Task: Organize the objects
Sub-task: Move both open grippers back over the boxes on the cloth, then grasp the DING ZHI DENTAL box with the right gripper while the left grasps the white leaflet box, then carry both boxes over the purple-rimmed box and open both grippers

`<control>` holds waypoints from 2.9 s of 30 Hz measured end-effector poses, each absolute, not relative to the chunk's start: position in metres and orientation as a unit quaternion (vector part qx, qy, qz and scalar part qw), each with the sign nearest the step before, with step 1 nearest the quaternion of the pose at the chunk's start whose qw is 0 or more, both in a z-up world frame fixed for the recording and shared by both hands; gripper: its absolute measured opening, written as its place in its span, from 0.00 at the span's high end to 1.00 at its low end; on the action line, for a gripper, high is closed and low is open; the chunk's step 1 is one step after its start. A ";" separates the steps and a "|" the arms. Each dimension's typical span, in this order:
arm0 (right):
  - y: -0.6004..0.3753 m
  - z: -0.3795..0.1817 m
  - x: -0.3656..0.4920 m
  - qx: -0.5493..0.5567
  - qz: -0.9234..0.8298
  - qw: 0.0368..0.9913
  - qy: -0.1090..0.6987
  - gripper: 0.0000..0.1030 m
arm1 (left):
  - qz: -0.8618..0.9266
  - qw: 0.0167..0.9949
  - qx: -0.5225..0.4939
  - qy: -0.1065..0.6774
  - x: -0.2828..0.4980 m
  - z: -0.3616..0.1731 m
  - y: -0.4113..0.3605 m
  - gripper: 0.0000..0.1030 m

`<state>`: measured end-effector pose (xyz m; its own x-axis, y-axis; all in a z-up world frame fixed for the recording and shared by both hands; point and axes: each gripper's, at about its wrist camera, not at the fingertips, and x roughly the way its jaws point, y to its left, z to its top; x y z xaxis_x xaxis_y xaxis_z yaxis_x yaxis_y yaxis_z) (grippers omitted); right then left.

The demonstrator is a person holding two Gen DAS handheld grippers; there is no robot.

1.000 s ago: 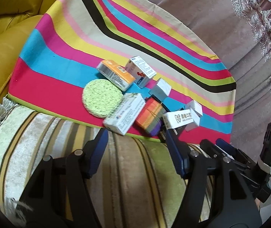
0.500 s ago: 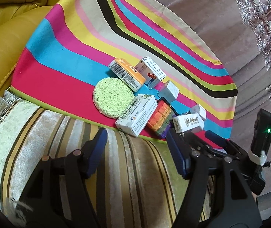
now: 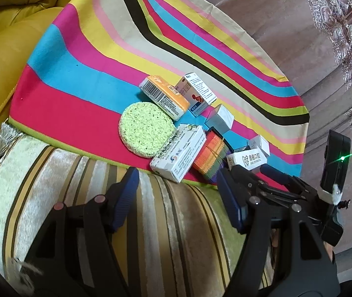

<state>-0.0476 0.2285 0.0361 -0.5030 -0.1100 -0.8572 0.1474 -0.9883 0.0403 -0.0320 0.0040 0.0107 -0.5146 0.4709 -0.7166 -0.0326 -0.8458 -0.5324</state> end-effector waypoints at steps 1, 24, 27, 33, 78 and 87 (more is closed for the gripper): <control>0.228 0.035 -0.049 0.494 -0.866 0.074 0.019 0.14 | 0.836 0.154 -0.474 -0.231 -0.035 0.009 0.005 0.33; 0.244 0.040 -0.043 0.469 -0.881 0.056 -0.021 0.19 | 0.838 0.171 -0.516 0.041 -0.066 0.005 0.069 0.33; 0.245 0.043 -0.041 0.463 -0.884 0.056 -0.022 0.19 | 0.832 0.159 -0.527 0.072 -0.068 -0.002 0.077 0.45; 0.257 0.047 -0.033 0.456 -0.888 0.049 -0.040 0.19 | 0.835 0.147 -0.523 0.086 -0.068 -0.003 0.078 0.65; 0.350 0.067 0.061 0.437 -0.891 -0.081 -0.092 0.19 | 0.842 0.291 -0.449 -0.072 0.007 0.060 0.161 0.73; 0.393 0.067 0.087 0.429 -0.889 -0.114 -0.114 0.19 | 0.829 0.328 -0.449 -0.055 0.018 0.059 0.199 0.73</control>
